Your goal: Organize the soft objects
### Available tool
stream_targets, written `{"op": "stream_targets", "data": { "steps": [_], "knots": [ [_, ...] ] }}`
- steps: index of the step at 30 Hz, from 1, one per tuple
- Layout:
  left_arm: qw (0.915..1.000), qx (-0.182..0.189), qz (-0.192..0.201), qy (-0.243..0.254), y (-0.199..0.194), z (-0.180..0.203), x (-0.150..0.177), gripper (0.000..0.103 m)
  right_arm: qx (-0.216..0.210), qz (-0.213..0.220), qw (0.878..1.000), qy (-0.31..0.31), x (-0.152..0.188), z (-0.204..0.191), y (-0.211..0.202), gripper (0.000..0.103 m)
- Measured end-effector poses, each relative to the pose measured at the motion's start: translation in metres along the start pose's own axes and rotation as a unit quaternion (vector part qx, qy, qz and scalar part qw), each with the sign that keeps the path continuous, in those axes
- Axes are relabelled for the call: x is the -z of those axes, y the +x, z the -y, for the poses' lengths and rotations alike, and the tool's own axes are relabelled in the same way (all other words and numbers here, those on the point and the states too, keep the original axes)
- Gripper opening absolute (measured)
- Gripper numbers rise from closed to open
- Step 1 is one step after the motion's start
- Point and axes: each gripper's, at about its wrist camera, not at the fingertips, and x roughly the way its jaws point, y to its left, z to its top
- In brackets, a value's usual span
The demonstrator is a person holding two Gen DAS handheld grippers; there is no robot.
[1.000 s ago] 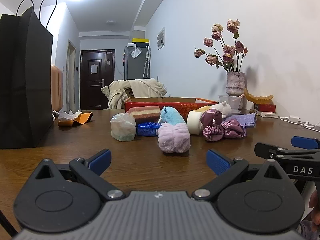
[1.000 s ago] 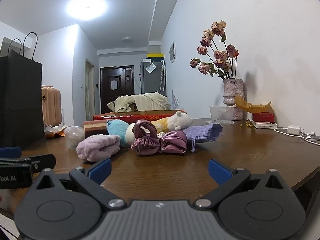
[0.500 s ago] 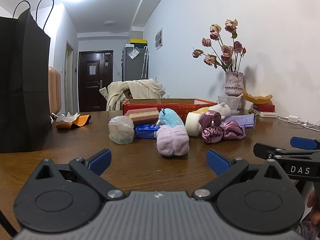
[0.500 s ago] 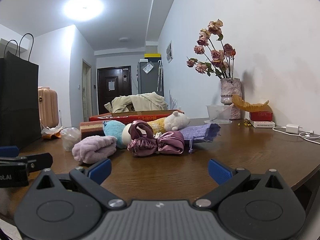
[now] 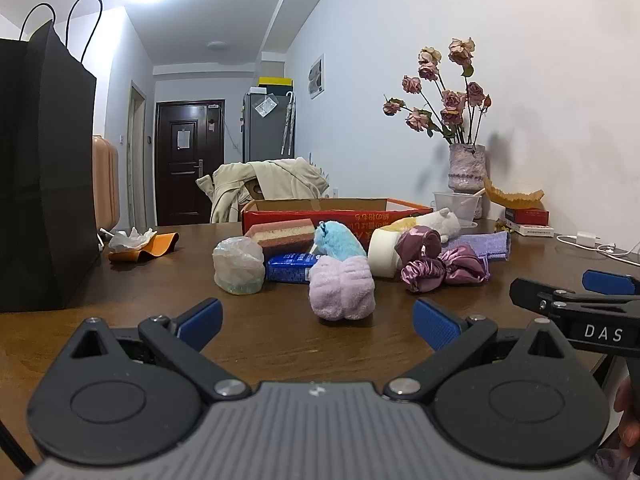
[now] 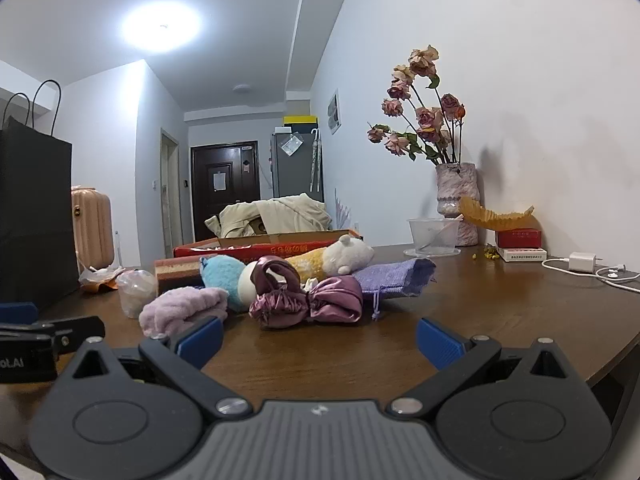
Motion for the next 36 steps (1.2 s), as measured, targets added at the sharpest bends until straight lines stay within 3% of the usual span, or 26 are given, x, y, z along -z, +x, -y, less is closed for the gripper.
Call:
{"op": "stream_targets", "data": {
  "steps": [11, 14, 17, 19, 21, 23, 27, 29, 31, 33, 36],
  "knots": [
    [0.9999, 0.000, -0.010, -0.007, 0.014, -0.006, -0.016, 0.103, 0.001, -0.008, 1.000, 0.009, -0.018, -0.006, 0.017, 0.103],
    [0.9991, -0.016, -0.039, -0.006, 0.025, -0.011, -0.028, 0.103, -0.022, -0.020, 0.999, 0.027, -0.039, -0.007, 0.029, 0.103],
    [0.9962, -0.019, -0.079, -0.030, 0.043, -0.024, -0.041, 0.103, -0.069, -0.071, 0.994, 0.040, -0.061, -0.012, 0.057, 0.102],
    [0.9934, 0.001, -0.100, -0.056, 0.058, -0.032, -0.048, 0.102, -0.101, -0.099, 0.989, 0.051, -0.071, -0.015, 0.079, 0.093],
    [0.9912, 0.027, -0.111, -0.067, 0.072, -0.034, -0.052, 0.092, -0.128, -0.127, 0.982, 0.052, -0.077, -0.021, 0.105, 0.071],
    [0.9884, 0.045, -0.129, -0.066, 0.091, -0.031, -0.055, 0.083, -0.144, -0.148, 0.977, 0.056, -0.081, -0.026, 0.128, 0.057],
    [0.9831, 0.050, -0.169, -0.050, 0.125, -0.022, -0.053, 0.079, -0.189, -0.175, 0.966, 0.032, -0.088, -0.046, 0.173, 0.049],
    [0.9766, 0.072, -0.195, -0.054, 0.139, -0.022, -0.049, 0.074, -0.212, -0.199, 0.957, 0.009, -0.087, -0.058, 0.197, 0.046],
    [0.9721, 0.078, -0.213, -0.059, 0.144, -0.027, -0.047, 0.073, -0.223, -0.230, 0.947, -0.001, -0.083, -0.066, 0.219, 0.037],
    [0.9750, 0.055, -0.207, -0.060, 0.141, -0.040, -0.045, 0.074, -0.217, -0.254, 0.942, -0.018, -0.077, -0.071, 0.224, 0.027],
    [0.9782, 0.017, -0.196, -0.065, 0.133, -0.063, -0.045, 0.074, -0.217, -0.272, 0.938, 0.000, -0.072, -0.066, 0.210, 0.027]
  ]
}}
